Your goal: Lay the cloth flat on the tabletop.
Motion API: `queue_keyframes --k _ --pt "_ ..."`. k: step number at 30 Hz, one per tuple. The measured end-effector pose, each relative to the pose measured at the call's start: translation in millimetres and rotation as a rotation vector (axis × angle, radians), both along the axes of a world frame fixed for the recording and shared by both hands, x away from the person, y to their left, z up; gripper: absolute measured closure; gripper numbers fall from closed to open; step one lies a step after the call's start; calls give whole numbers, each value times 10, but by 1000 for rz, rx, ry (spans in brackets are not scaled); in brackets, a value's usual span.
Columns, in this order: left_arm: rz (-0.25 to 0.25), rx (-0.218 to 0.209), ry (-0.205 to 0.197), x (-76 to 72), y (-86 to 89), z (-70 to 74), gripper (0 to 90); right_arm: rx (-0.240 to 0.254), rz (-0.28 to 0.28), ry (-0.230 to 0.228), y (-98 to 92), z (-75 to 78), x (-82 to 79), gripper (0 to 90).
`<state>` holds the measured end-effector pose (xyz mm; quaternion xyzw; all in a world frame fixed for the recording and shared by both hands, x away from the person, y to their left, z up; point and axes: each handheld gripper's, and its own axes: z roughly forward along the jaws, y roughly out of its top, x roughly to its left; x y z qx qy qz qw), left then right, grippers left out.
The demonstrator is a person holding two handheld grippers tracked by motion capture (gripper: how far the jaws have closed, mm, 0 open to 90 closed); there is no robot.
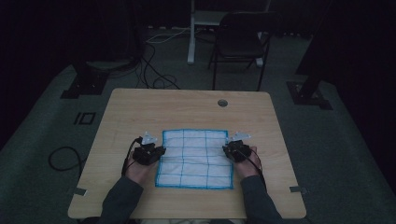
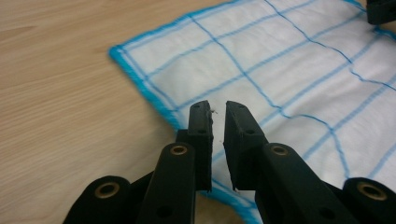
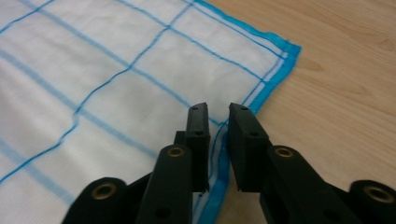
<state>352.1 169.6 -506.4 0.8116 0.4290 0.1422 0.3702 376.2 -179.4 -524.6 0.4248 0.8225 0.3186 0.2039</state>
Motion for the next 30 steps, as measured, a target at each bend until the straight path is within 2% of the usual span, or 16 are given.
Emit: queue_keyframes --k 5,8,9,12,15,18,23,30 --pt "-27 36 22 -44 -82 -127 815 12 60 -20 41 5 -211 659" --pt "-20 48 45 -57 -84 -238 814 51 77 -15 42 2 -326 616" --pt "-21 51 45 -64 -78 -270 814 46 82 -18 47 0 -361 603" --pt "-20 52 26 -90 -66 -282 813 40 110 -19 48 -13 -449 581" --pt "-25 75 -13 -132 -72 -301 812 30 127 5 39 -58 -488 560" --pt "-19 73 -30 -161 -53 -318 809 16 126 29 11 -117 -500 541" --pt "-6 58 -42 -206 0 -336 800 43 138 49 -73 -136 -539 523" --pt "10 29 -44 -241 34 -356 794 56 139 49 -120 -144 -575 520"
